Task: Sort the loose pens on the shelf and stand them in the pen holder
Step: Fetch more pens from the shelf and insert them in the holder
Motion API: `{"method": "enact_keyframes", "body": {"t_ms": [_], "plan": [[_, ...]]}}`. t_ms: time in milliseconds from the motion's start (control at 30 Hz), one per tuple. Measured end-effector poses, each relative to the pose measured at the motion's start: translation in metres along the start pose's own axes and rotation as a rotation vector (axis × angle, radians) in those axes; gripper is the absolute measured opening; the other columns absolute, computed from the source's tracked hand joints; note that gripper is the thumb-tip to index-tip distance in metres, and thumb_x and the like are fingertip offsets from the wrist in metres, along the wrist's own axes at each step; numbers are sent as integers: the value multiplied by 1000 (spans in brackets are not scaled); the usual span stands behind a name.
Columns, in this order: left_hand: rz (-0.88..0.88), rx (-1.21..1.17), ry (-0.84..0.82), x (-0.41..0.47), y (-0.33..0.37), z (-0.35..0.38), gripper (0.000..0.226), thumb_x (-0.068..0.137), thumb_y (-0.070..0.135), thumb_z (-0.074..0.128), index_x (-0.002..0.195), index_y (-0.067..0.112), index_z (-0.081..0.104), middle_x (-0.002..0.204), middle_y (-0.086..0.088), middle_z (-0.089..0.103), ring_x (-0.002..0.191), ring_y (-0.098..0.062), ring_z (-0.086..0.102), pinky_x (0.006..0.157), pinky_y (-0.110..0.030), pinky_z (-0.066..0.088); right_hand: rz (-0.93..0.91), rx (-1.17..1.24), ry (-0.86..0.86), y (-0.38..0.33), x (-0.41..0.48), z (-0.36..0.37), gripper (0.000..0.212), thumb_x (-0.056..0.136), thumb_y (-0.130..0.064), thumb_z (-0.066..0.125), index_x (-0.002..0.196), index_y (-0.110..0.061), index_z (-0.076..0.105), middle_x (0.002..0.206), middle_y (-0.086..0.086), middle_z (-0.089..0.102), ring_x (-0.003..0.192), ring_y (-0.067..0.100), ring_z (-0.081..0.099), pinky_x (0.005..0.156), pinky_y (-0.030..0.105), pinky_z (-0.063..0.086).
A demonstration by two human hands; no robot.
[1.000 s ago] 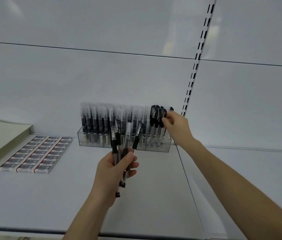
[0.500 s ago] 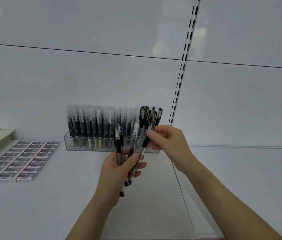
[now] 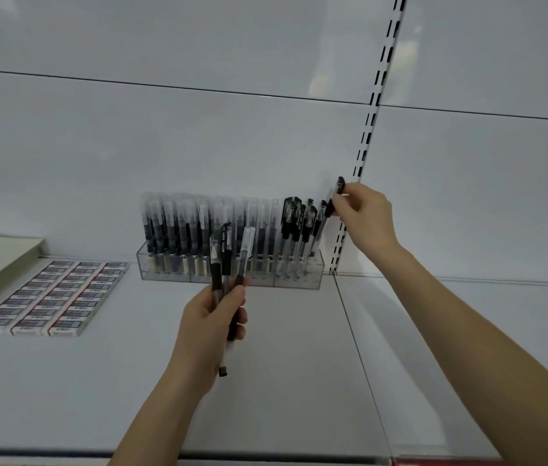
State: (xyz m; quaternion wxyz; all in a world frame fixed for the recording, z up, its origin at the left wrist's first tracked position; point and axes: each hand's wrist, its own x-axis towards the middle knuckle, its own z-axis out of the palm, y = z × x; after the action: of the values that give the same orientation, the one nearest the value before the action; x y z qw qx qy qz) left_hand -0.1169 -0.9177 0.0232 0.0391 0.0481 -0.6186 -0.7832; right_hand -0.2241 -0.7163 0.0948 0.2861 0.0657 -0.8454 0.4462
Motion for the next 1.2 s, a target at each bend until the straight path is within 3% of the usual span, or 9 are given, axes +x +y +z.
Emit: {"method": "enact_keyframes", "body": {"t_ms": [233, 300, 433, 500, 600, 767, 967, 1067, 1200], "plan": [[51, 28, 21, -1, -2, -4, 9, 88, 12, 58, 88, 17, 66, 57, 4, 63, 52, -12, 54, 56, -32, 41, 49, -120, -151, 19, -6, 20, 20, 93, -12, 48, 91, 2, 62, 90, 24, 67, 90, 37, 63, 72, 34, 48], [51, 15, 14, -2, -1, -3, 9, 87, 11, 58, 88, 17, 65, 60, 3, 66, 52, -11, 56, 54, -30, 45, 82, -111, -162, 27, -10, 24, 19, 94, -13, 47, 93, 0, 60, 91, 22, 68, 91, 34, 63, 63, 29, 45], [55, 1, -1, -3, -1, -3, 7, 87, 10, 58, 88, 14, 64, 64, 2, 67, 53, -10, 59, 56, -31, 46, 142, 0, -32, 23, -20, 18, 26, 92, -16, 52, 116, -7, 57, 98, 2, 62, 91, 13, 56, 71, 13, 40], [54, -5, -13, -3, 0, -1, 7, 87, 11, 58, 88, 15, 64, 64, 1, 67, 54, -11, 58, 57, -32, 46, 132, 155, 94, 13, -34, 12, 20, 91, -15, 53, 109, -10, 60, 94, -2, 60, 87, 10, 55, 69, 4, 41], [53, -22, -45, -3, 0, 5, 8, 87, 10, 57, 90, 15, 64, 67, -1, 66, 55, -11, 58, 54, -28, 47, 119, 287, -19, -5, -59, 10, 7, 88, -19, 58, 90, -16, 64, 81, -2, 65, 76, 9, 60, 67, 13, 47], [52, 9, -116, -6, -3, 16, 9, 88, 10, 56, 93, 14, 63, 69, -1, 66, 55, -9, 59, 52, -24, 49, 155, 433, -265, -27, -81, 19, 15, 83, -24, 65, 95, -14, 64, 77, -2, 69, 68, 3, 64, 61, 13, 48], [38, 8, -87, -7, -7, 7, 11, 90, 14, 53, 93, 12, 63, 83, -8, 69, 67, -11, 68, 59, -24, 57, 234, 498, -302, -31, -78, 25, 4, 84, -10, 63, 85, -13, 62, 71, 1, 69, 58, 4, 66, 56, 14, 50], [17, -3, 29, -6, -9, -9, 14, 92, 17, 49, 94, 11, 62, 86, -9, 68, 76, -17, 70, 63, -23, 59, 249, 527, -208, -35, -59, 28, 6, 86, -7, 59, 84, -12, 61, 72, 1, 68, 58, 8, 66, 56, 19, 54], [33, 55, 126, -7, -8, -29, 16, 93, 19, 49, 94, 11, 63, 59, 1, 50, 43, -8, 50, 39, -18, 42, 172, 499, -78, -42, -33, 41, 8, 92, -21, 53, 85, -20, 56, 70, -3, 63, 69, 17, 67, 68, 30, 56]]}}
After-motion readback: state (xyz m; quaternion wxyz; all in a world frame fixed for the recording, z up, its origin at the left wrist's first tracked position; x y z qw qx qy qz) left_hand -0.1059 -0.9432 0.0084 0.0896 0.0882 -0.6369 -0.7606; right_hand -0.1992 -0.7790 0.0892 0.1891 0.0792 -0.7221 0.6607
